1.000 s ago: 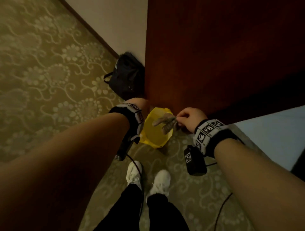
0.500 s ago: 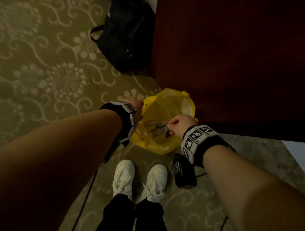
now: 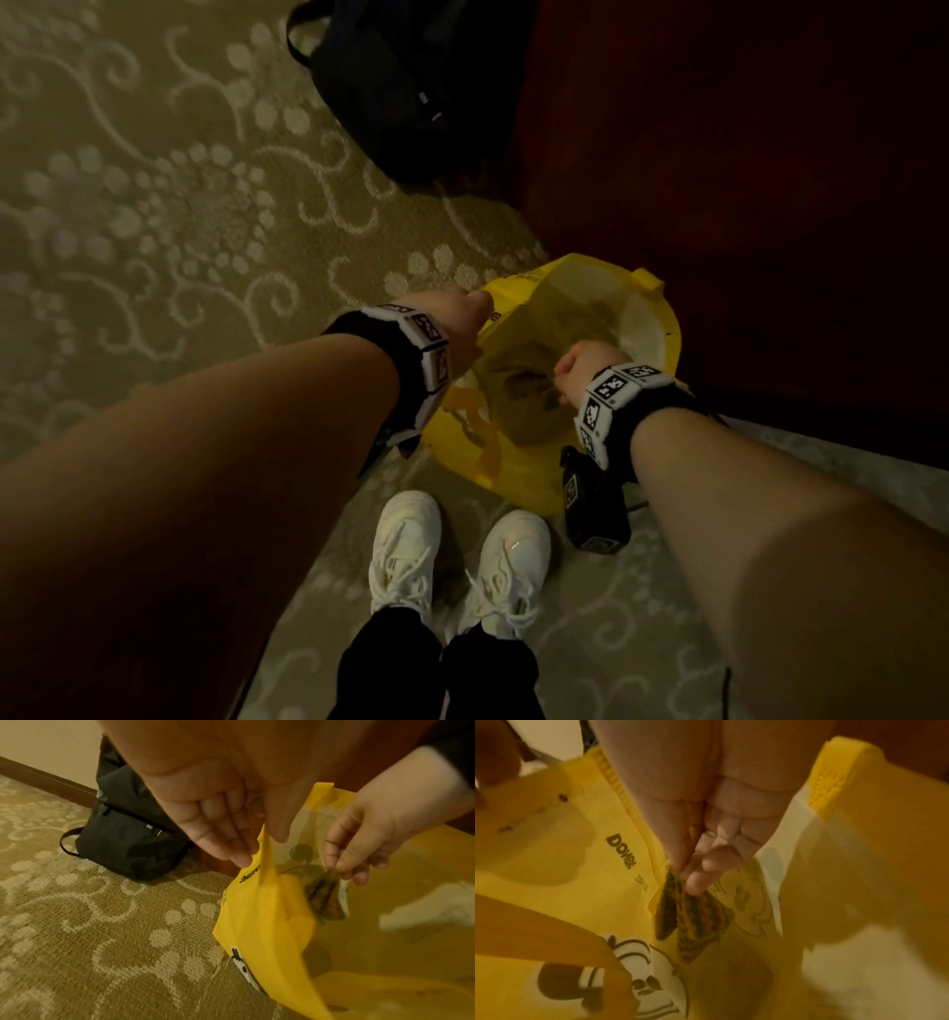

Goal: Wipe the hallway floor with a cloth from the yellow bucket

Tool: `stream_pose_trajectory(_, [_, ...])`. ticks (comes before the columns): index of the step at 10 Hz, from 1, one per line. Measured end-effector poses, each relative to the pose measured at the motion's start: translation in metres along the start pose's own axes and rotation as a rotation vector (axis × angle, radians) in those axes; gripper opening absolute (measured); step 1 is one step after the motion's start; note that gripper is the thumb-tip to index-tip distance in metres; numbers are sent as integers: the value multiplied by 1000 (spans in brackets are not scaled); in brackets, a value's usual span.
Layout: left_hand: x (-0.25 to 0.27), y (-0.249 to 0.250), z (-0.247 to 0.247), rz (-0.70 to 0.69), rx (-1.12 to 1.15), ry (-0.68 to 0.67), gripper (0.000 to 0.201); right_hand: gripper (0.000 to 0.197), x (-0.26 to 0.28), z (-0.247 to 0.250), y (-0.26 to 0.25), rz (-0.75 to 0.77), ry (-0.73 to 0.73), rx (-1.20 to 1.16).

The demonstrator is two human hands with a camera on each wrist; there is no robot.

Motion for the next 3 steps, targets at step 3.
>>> stream_pose_trajectory(3, [3,5,10,-63,119,-3,32,31,26,31,-17,41,39,76])
Point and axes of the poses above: each hand's wrist, its own x-axis away from the middle knuckle, its own z-axis out of the back of the hand, y = z × x, the point moved 8 cm from there along -x, towards the middle knuckle, and after that the axes turned 5 degrees about z, right-handed, at the moved point
